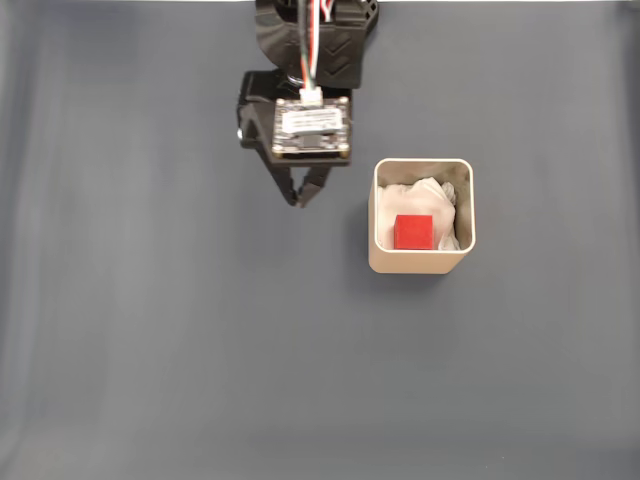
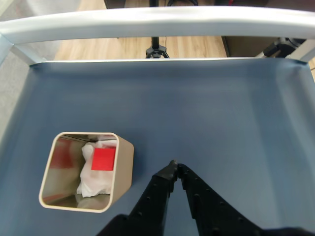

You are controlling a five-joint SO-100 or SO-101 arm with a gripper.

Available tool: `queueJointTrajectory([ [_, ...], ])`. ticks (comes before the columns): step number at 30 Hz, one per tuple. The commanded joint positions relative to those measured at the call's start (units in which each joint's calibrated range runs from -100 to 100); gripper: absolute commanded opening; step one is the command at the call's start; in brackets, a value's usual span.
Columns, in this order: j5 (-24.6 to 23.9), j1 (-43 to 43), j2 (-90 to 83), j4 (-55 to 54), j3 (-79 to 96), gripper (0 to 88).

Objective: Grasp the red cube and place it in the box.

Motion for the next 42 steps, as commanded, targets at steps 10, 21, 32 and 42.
queueJointTrajectory([
  [10,-0.7,3.5,-15.7,-0.7,15.4,0.1],
  [21,-0.5,2.3,-27.2,0.4,28.3,0.1],
  [32,-1.4,-2.2,-37.8,2.0,42.2,0.1],
  [42,-1.8,-2.7,-45.5,3.5,52.4,0.1],
])
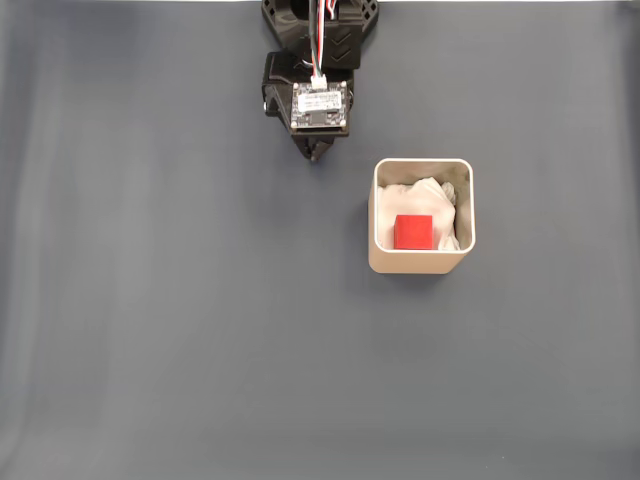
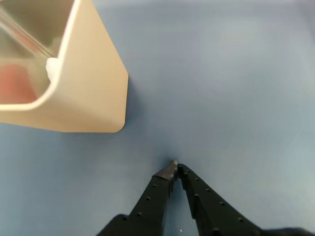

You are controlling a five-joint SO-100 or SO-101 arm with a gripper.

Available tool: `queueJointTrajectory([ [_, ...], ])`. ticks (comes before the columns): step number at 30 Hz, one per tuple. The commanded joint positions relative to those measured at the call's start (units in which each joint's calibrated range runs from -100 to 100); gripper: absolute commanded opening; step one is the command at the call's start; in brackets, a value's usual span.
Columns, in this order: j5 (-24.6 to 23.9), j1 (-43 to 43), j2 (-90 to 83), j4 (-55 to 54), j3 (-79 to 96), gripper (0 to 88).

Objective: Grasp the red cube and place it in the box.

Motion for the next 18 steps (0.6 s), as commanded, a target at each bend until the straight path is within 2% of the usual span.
queueJointTrajectory([
  [1,-0.3,-0.3,-2.5,0.8,2.2,0.1],
  [18,-0.7,-1.9,-3.9,16.5,2.5,0.7],
])
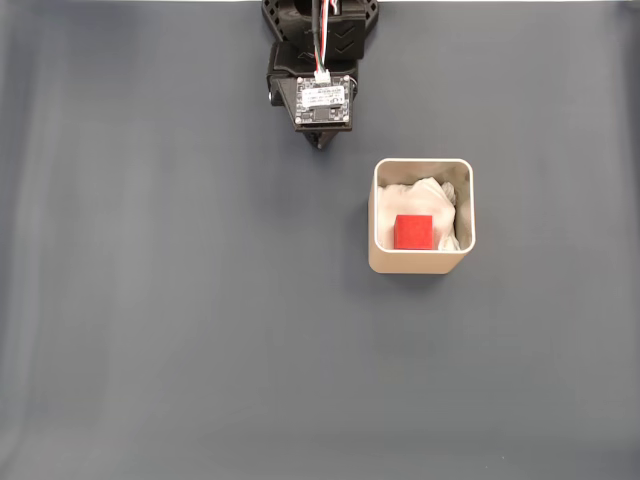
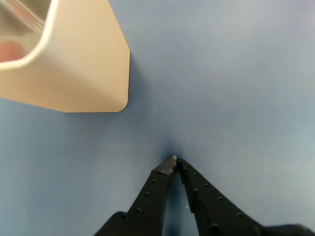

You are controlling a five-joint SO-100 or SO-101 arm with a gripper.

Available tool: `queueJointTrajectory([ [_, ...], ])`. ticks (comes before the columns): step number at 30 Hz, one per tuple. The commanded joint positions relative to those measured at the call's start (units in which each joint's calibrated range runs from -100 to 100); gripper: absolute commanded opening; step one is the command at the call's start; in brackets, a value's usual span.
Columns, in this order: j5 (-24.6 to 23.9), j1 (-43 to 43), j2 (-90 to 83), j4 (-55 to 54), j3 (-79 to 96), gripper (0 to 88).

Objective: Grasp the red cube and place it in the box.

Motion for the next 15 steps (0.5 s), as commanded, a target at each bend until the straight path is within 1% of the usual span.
queueJointTrajectory([
  [1,1.0,-0.3,-0.6,4.0,0.6,0.7],
  [15,1.0,-0.3,-0.6,4.2,0.6,0.7],
])
